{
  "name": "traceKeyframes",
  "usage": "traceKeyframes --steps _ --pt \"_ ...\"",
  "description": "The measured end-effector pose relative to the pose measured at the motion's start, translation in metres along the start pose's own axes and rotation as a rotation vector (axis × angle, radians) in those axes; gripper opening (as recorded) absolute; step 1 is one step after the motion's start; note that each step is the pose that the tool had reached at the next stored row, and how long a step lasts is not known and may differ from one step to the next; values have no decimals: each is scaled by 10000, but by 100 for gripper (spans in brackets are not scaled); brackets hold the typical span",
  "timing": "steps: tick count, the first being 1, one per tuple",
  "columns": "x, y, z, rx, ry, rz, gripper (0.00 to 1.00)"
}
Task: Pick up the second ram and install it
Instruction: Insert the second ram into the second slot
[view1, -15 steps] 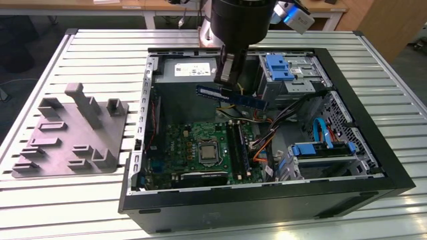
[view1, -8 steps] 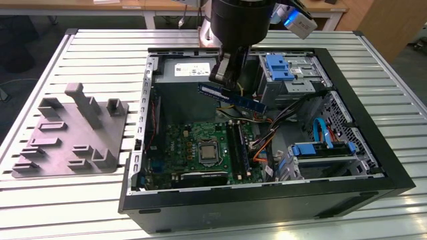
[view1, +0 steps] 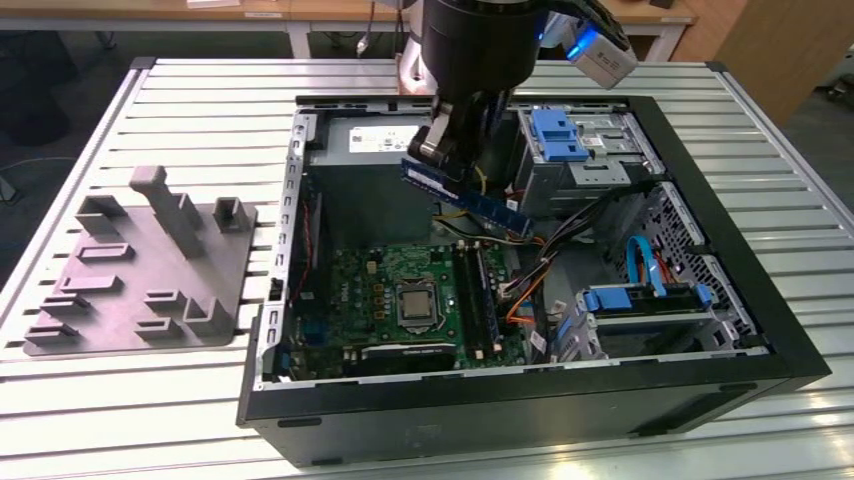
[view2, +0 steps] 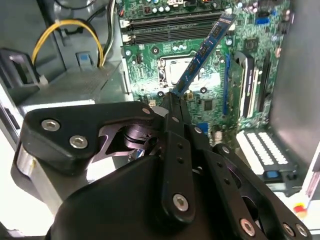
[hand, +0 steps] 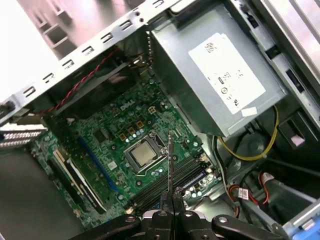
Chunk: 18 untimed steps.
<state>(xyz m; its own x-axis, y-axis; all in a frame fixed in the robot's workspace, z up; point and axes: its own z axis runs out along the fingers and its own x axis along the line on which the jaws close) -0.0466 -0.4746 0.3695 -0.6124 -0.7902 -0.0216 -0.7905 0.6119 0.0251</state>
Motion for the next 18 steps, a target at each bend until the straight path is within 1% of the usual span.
traceKeyframes --steps 18 --pt "0 0 16 71 -81 3264 11"
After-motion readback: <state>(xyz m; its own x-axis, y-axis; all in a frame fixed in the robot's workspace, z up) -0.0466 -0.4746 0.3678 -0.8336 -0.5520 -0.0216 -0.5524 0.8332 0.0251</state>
